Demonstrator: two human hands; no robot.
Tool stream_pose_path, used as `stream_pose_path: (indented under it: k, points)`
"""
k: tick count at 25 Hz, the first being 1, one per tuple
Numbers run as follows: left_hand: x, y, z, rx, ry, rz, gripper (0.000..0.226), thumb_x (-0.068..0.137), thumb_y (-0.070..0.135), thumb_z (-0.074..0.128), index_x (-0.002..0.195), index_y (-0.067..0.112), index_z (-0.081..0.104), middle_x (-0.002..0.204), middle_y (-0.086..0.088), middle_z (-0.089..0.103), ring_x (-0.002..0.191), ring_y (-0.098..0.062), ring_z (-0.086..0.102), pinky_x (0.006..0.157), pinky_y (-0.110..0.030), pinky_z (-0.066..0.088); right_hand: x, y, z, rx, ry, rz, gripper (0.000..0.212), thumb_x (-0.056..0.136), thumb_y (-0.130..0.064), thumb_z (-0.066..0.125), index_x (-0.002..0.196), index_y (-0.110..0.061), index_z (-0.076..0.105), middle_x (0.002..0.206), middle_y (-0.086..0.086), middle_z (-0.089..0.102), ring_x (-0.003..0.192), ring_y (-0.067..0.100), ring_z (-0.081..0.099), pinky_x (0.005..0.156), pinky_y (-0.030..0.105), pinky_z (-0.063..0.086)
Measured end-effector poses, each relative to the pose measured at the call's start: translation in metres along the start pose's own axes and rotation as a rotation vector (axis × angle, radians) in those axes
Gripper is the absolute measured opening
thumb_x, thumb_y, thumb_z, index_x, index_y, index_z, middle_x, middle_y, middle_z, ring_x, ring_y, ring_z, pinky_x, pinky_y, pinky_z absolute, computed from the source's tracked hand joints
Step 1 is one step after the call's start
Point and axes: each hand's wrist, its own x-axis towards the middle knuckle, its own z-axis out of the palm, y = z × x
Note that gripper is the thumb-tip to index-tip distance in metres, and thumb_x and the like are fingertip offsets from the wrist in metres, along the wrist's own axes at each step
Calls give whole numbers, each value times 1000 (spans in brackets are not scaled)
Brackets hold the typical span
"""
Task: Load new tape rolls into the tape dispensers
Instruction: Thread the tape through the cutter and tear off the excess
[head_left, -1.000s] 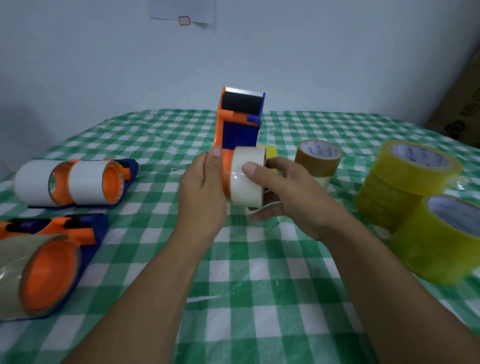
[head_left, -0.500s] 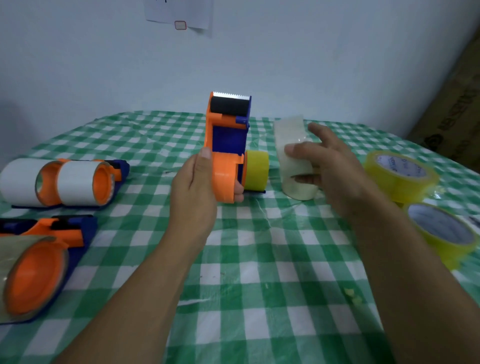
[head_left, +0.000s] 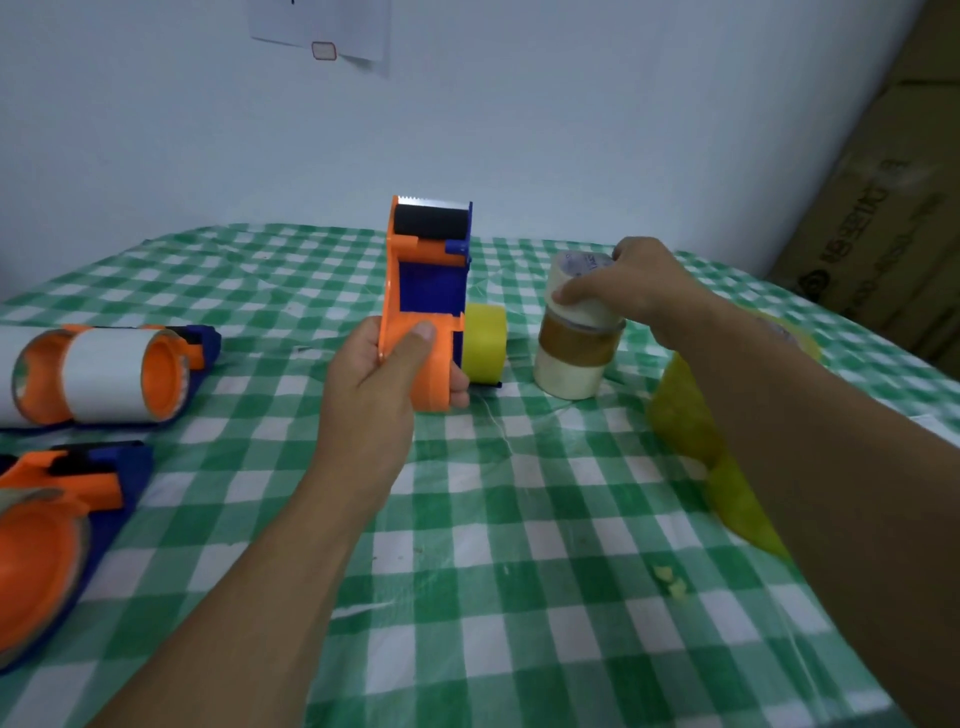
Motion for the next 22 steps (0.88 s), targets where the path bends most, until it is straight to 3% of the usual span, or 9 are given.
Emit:
stream_pose_path:
  k: [2,4,15,22]
  points:
    - [1,-1,0,12,-4,1,14,103,19,50,106,13,62,68,-4,71,64,-17,68,65,-33,58,5,4,1,29,4,0,46,72,-37,86,89,-11,52,89,4,48,79,19,51,59,32,40]
    - [1,-2,-1,13,-13,-3,15,103,20,50,107,12,62,69,-4,71,65,-18,68,66,-35,58,9,7,3,-8,13,-3,43,75,-33,85,87,-11,51,88,5,46,74,17,48,56,30,38]
    - [0,-1,0,4,-8,-4,15,103,20,49,107,13,62,68,-4,71,64,-16,68,63,-29,57,14,15,11,-17,18,8,64,76,-40,84,121,-6,52,130,16,49,101,30,56,58,30,38]
    - [0,-3,0,-5,-21,-5,15,104,18,49,107,10,62,68,-4,71,64,-17,68,61,-27,57,9,16,11,10,-20,6,72,77,-37,84,130,-10,43,122,12,51,104,29,54,67,35,44]
